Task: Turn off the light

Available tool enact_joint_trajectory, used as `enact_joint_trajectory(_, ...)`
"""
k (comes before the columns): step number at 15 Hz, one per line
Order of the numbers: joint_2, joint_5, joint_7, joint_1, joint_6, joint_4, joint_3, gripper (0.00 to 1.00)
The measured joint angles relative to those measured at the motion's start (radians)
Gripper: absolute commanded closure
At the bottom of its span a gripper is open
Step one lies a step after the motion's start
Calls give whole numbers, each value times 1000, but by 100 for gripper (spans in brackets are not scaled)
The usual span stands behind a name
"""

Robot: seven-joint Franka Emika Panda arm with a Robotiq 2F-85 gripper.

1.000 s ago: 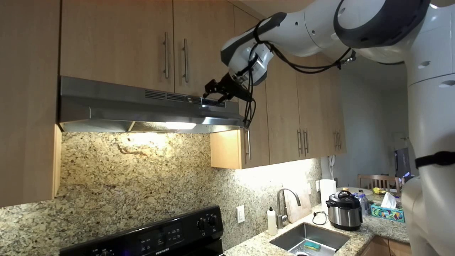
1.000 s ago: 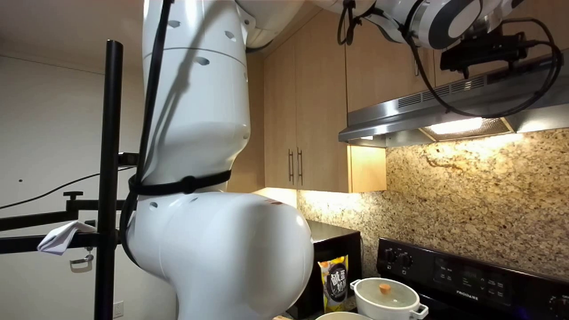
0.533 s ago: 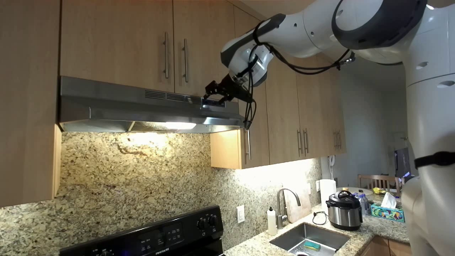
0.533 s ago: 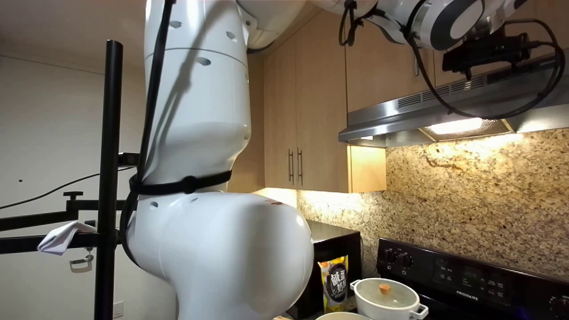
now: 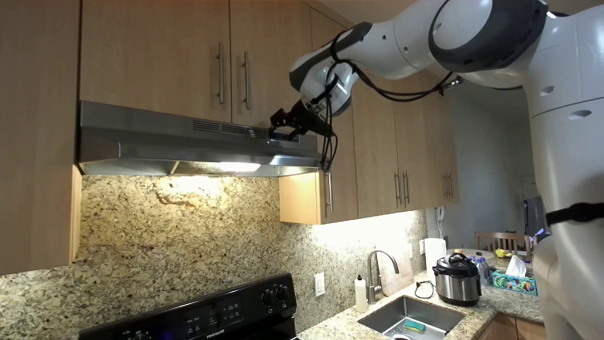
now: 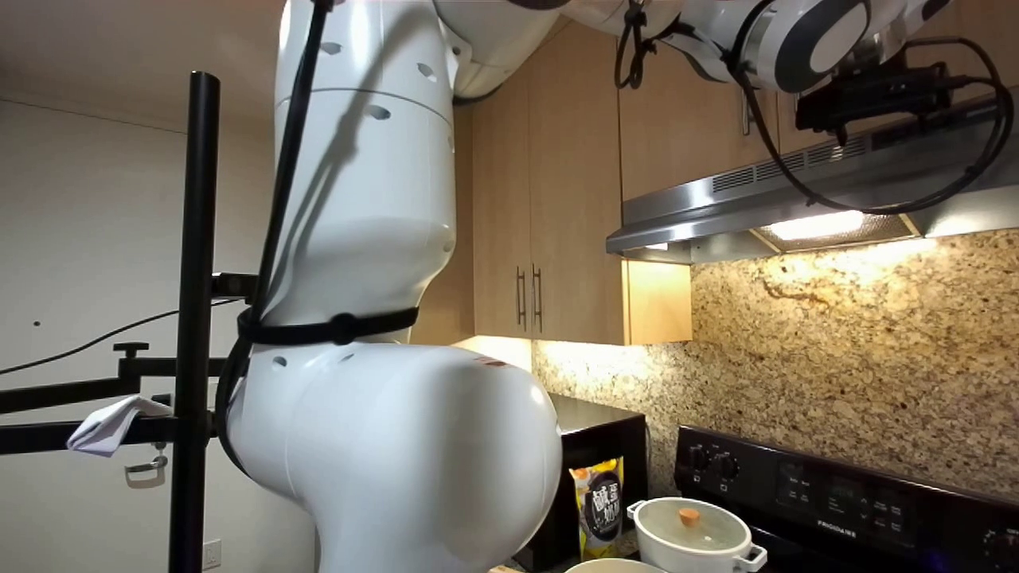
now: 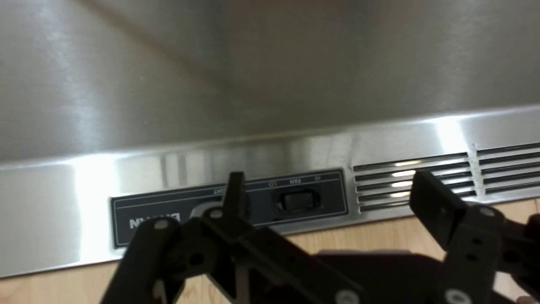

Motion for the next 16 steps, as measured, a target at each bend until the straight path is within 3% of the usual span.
enact_joint_trajectory(12,70,50,0,-5,-63,96,-31,0)
enact_joint_trajectory(16,94,50,1,-206,-68,122,156,0)
